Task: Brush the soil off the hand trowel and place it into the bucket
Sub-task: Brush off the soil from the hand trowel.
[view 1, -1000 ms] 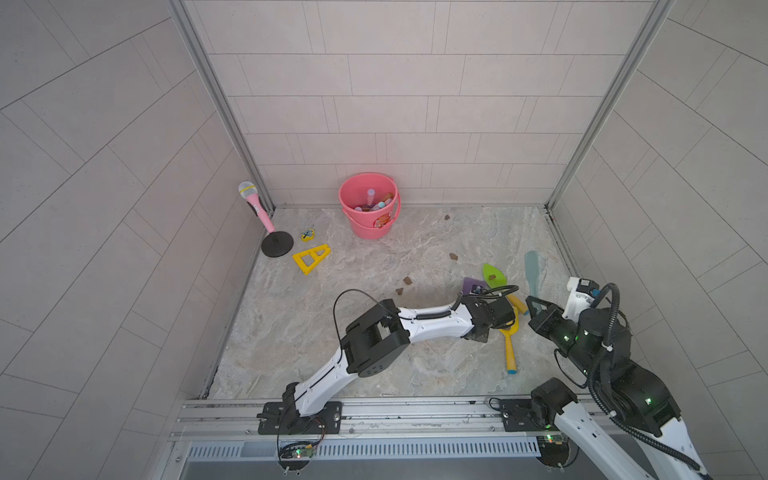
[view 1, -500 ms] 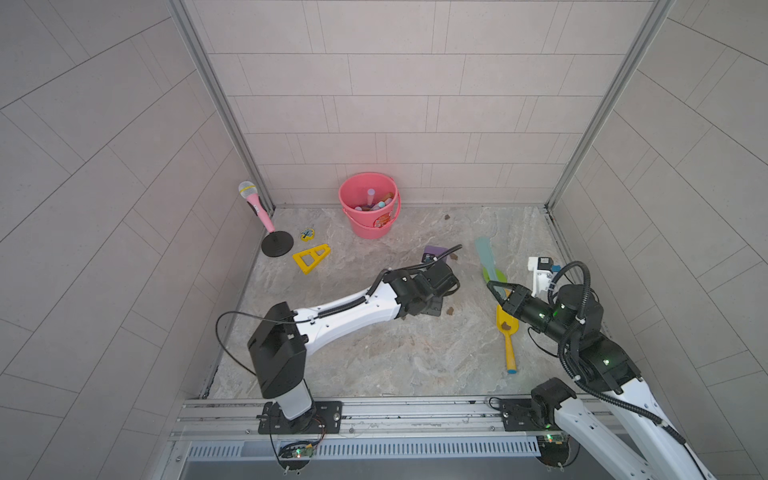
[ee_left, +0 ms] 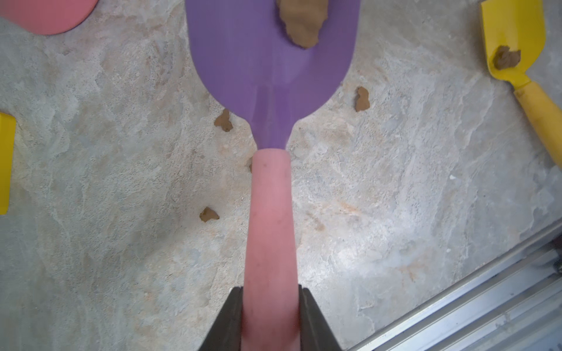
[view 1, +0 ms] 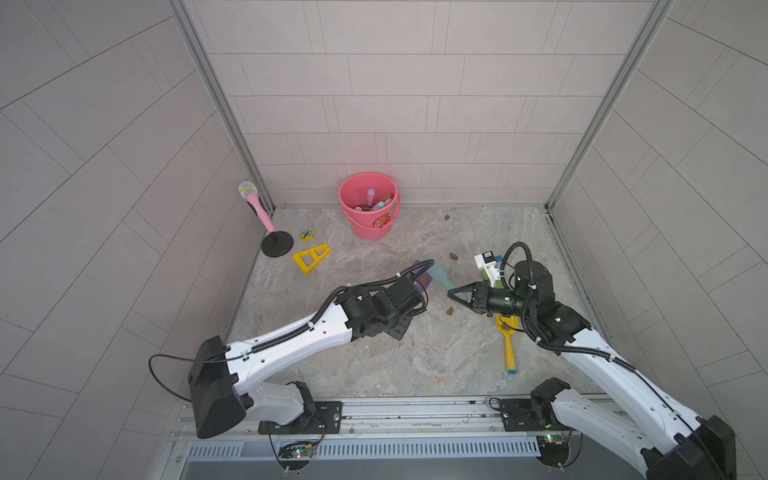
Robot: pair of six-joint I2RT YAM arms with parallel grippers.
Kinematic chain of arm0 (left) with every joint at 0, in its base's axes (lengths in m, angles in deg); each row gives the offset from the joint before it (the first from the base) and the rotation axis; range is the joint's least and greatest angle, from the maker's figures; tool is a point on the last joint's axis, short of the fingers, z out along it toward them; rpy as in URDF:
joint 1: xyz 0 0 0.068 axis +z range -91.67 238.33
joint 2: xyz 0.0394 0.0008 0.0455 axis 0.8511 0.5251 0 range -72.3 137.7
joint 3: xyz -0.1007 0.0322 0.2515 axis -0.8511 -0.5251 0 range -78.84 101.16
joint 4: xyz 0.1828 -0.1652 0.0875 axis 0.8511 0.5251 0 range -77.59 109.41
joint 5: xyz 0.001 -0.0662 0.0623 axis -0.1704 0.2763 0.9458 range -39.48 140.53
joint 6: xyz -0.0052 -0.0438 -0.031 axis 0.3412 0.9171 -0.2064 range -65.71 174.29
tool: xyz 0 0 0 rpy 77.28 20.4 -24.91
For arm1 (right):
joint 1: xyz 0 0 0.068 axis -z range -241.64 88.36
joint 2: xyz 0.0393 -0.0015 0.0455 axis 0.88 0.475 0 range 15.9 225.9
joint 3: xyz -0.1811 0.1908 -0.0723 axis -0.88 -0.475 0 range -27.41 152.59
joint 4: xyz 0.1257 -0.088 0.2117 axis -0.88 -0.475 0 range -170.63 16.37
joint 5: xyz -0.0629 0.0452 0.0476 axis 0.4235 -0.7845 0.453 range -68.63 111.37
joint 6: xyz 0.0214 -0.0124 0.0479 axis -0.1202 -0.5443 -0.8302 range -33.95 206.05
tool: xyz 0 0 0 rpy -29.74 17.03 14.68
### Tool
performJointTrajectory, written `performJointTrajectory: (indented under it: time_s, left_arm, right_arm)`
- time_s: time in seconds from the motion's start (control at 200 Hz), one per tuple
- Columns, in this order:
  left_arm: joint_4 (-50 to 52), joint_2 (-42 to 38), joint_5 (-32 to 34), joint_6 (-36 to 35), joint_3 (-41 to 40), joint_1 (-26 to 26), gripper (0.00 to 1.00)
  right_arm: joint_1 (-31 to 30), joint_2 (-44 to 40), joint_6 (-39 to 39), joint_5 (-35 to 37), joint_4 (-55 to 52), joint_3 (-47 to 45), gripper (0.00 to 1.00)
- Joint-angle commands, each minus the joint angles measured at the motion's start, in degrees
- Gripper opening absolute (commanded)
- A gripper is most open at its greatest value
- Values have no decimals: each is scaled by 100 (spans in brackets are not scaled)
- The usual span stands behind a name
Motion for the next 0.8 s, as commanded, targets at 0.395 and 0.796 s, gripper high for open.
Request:
performJointTrajectory:
  time_s: [0.395, 0.796]
  left_arm:
    - [892, -336, -378, 102, -569, 12, 0]
    - [821, -335, -444, 148, -709, 11, 0]
  right_arm:
    - [-947, 1132, 896, -318, -122, -99, 0]
    - [-915, 1449, 1467, 35, -784, -40, 0]
